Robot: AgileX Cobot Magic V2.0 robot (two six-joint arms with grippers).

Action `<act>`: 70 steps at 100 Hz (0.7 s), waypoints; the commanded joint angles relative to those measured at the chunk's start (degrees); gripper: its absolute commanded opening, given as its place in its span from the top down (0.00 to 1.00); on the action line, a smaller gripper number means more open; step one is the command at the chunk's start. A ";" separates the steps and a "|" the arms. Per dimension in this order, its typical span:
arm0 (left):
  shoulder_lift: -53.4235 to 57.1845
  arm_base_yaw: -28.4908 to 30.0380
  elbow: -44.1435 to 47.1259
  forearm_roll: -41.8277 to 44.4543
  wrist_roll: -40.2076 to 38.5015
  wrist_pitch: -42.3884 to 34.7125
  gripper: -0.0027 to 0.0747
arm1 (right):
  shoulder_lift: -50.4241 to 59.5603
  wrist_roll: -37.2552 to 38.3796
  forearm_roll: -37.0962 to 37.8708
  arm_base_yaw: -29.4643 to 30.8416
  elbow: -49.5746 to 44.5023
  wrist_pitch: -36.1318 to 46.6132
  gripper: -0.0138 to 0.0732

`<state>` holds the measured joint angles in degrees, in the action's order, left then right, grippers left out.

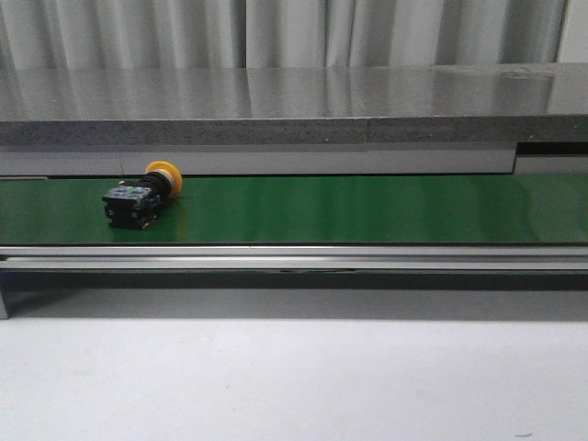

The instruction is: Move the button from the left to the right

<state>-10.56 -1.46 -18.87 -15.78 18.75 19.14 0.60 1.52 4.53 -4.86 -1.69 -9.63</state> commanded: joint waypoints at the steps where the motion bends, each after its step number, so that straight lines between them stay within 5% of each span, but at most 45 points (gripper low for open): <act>1: -0.58 -0.49 -0.53 -0.33 0.04 -7.25 0.40 | 0.83 0.01 0.55 -0.01 0.00 4.25 0.92; 38: -0.58 -0.49 3.97 -0.33 0.04 -12.36 0.46 | 0.83 0.01 0.55 -0.01 0.00 4.25 0.92; 70: -0.58 -0.49 4.23 -0.33 0.04 -12.47 0.84 | 0.83 0.01 0.55 -0.01 0.00 4.25 0.92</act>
<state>-10.56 -1.46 -13.17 -15.78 18.75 11.89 0.60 1.52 4.53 -4.86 -1.69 -9.63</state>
